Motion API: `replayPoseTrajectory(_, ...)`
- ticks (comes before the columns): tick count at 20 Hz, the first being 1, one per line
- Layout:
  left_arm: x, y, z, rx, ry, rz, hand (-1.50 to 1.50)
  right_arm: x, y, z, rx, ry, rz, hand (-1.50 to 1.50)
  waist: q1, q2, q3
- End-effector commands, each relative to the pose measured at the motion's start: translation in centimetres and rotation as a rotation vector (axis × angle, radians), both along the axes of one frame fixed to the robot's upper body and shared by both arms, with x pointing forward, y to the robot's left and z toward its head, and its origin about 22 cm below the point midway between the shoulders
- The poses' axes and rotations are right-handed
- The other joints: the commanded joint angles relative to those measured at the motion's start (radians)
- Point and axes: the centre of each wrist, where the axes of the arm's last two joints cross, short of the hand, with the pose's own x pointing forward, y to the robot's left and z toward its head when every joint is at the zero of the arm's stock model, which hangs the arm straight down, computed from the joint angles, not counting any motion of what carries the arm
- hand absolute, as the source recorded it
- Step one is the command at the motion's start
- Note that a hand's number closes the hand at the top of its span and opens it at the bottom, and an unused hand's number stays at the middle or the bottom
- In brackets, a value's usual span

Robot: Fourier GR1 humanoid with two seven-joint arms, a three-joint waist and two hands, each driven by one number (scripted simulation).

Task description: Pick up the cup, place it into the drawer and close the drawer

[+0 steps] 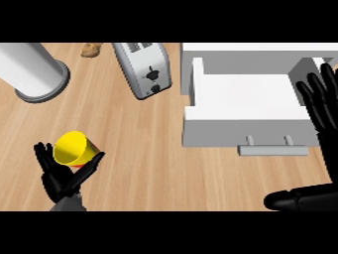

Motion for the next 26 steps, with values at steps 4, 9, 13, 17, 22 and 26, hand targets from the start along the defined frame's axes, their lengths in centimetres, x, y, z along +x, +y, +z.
replayPoseTrajectory(4,2.4,-0.1,0.1,-0.02,-0.099,-0.066,1.5,1.3,0.2,0.2,0.008,-0.024,0.004,-1.5,-0.004,0.002,-0.001)
replayPoseTrajectory(9,1.5,-0.9,-0.7,0.069,-0.152,-0.053,1.5,-0.5,-0.2,-0.6,-0.009,-0.002,-0.003,-1.5,-0.006,0.002,-0.001)
replayPoseTrajectory(13,1.4,1.6,0.2,0.087,-0.149,-0.193,1.5,0.7,-0.2,-1.4,-0.008,0.002,0.008,-1.5,-0.001,0.002,0.0)
replayPoseTrajectory(17,2.7,2.0,1.4,0.076,-0.148,-0.578,1.5,0.9,0.1,0.7,-0.003,-0.011,-0.002,-1.5,-0.01,0.003,-0.001)
replayPoseTrajectory(22,3.1,3.0,2.2,0.121,-0.24,-0.592,1.5,-0.3,-0.1,-1.1,-0.013,0.002,-0.005,-1.5,-0.003,0.0,0.0)
replayPoseTrajectory(26,5.2,1.9,4.4,0.102,-0.334,-0.63,1.5,-0.8,-0.7,0.9,-0.013,-0.008,-0.008,-1.5,-0.002,-0.002,0.0)
